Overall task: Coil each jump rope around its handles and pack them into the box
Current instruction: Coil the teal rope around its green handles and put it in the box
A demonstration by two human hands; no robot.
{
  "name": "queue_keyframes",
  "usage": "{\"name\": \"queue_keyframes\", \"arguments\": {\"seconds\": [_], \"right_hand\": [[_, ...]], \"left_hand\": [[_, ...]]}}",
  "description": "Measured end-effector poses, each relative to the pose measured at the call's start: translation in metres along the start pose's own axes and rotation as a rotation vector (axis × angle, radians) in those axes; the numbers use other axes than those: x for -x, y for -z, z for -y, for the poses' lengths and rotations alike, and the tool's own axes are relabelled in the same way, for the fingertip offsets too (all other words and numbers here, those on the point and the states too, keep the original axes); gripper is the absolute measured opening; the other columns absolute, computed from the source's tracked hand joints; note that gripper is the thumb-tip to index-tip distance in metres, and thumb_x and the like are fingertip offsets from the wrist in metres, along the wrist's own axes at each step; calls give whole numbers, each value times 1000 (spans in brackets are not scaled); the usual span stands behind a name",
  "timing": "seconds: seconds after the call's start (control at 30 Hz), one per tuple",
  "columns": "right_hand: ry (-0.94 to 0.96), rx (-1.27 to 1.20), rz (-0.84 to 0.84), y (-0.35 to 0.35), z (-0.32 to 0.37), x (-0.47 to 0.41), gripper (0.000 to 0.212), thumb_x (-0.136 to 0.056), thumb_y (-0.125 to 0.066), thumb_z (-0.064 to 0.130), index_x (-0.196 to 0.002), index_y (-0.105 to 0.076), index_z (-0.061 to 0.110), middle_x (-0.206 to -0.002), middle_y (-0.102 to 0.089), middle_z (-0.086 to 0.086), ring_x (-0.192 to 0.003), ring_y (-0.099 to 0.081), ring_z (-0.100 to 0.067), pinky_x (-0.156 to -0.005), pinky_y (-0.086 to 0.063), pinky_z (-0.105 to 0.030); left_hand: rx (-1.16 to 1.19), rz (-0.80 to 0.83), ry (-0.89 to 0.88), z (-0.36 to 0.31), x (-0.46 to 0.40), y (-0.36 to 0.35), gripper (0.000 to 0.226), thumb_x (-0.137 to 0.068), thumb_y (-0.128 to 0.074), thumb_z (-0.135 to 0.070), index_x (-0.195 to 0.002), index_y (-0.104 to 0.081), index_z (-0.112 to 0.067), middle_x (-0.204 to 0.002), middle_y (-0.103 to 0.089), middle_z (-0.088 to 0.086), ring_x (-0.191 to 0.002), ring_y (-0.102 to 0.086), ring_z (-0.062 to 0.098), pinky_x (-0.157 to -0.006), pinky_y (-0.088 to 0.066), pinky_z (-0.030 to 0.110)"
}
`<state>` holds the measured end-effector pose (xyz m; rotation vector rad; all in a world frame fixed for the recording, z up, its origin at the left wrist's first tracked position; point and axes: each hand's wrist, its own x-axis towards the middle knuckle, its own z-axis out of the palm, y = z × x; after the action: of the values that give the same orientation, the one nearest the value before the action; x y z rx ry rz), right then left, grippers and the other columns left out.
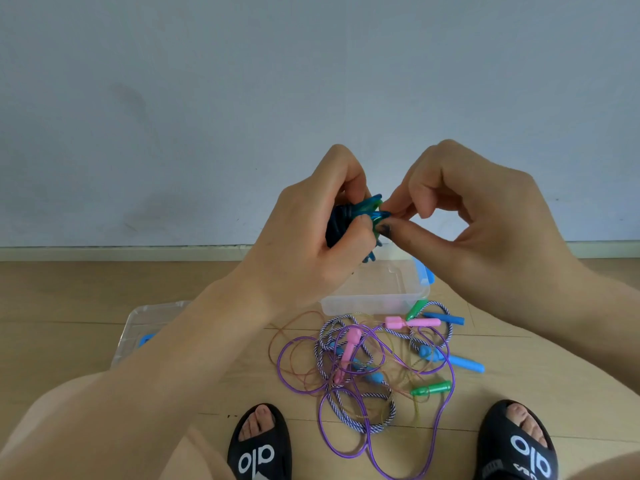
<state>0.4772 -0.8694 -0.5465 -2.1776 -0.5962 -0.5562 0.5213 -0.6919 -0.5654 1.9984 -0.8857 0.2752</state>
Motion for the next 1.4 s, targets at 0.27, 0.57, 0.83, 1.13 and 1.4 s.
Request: {"name": "queue_keyframes", "arguments": {"seconds": [0.27,0.57,0.83,1.13,1.4], "right_hand": [[-96,-57,-7,-4,1,2,33,-80,-70,-8,-79,-43,12,-81,-68,1,-81,-67,-16,-71,-51,-15],[-96,50,-116,-12,6,8,35,-81,-67,-4,-83,-41,20,-83,-63,-2,-80,-63,-16,-75,-53,-25],[-169,56,-133,-19,10,11,38,-79,-67,-2,-83,-39,24,-86,-65,2,-86,-65,-16,-72,-50,-32],[-373,-552,-75,-3,8,-2,30,-75,-56,-10,-89,-44,13,-96,-67,-6,-93,-72,-20,-77,-56,-43],[-562,-825,2,-1,-4,-7,17,-90,-54,-11,-85,-50,5,-89,-72,-15,-71,-68,-26,-66,-52,-28]], "left_hand": [[13,33,13,2,2,-1,15,-81,-53,-4,-90,-42,-7,-78,-56,13,-59,-46,25,-53,-39,41],[25,18,-8,-1,-1,-3,18,-80,-55,-6,-89,-40,-12,-80,-57,11,-64,-52,34,-54,-42,44],[-15,-47,-13,3,-3,-6,19,-76,-56,-12,-84,-38,-16,-76,-57,7,-62,-53,34,-53,-43,46],[17,-115,3,3,-5,3,24,-81,-62,0,-81,-40,-10,-70,-52,13,-59,-49,36,-51,-40,43],[149,-35,86,6,-4,2,13,-84,-52,-6,-85,-39,-7,-77,-49,21,-63,-47,41,-53,-41,50]]}}
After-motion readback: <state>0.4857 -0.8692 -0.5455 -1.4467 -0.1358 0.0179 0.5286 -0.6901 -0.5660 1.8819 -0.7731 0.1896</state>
